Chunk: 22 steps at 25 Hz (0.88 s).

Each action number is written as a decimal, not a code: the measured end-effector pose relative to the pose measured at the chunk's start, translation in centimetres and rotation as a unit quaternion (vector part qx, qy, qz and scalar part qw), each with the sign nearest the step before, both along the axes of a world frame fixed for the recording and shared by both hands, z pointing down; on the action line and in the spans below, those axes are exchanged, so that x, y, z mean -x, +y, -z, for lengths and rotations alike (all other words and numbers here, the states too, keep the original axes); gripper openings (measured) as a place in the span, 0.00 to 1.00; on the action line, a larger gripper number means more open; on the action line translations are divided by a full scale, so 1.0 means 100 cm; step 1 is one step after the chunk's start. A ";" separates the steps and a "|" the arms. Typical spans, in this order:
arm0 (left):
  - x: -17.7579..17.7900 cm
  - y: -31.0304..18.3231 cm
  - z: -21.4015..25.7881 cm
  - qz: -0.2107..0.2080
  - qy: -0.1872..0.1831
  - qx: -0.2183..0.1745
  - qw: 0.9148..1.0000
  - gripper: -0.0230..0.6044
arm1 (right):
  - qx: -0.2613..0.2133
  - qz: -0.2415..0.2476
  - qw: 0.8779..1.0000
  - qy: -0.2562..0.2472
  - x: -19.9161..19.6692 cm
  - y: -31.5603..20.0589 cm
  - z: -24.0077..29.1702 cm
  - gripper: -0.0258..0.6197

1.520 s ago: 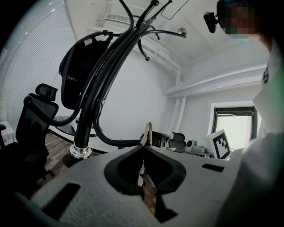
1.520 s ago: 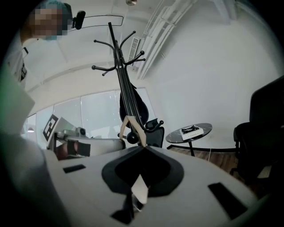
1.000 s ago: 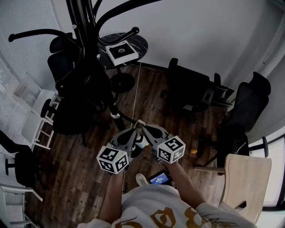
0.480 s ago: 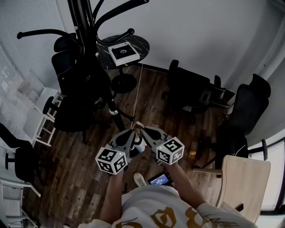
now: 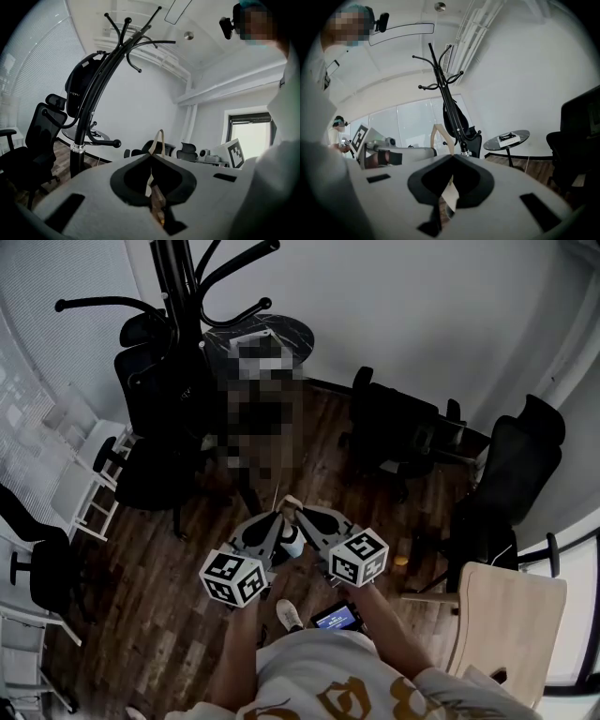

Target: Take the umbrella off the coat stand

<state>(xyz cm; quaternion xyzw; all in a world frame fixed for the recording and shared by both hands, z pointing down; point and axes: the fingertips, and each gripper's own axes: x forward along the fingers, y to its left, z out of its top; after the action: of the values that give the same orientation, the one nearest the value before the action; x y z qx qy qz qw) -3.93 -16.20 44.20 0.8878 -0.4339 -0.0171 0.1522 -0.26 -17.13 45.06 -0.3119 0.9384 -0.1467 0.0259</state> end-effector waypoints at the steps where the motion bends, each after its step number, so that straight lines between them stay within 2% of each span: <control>1: -0.002 0.005 0.001 0.000 0.000 -0.001 1.000 0.07 | 0.000 0.001 1.000 0.000 -0.001 0.004 0.001 0.06; 22: -0.026 0.085 0.014 0.008 0.012 -0.010 1.000 0.07 | -0.016 0.009 1.000 0.002 -0.027 0.090 0.014 0.06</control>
<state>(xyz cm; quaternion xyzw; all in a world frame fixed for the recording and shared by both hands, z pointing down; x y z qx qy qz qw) -1.34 -7.73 42.80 0.8853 -0.4394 -0.0333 0.1486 2.45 -8.18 43.71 -0.3035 0.9433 -0.1314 0.0273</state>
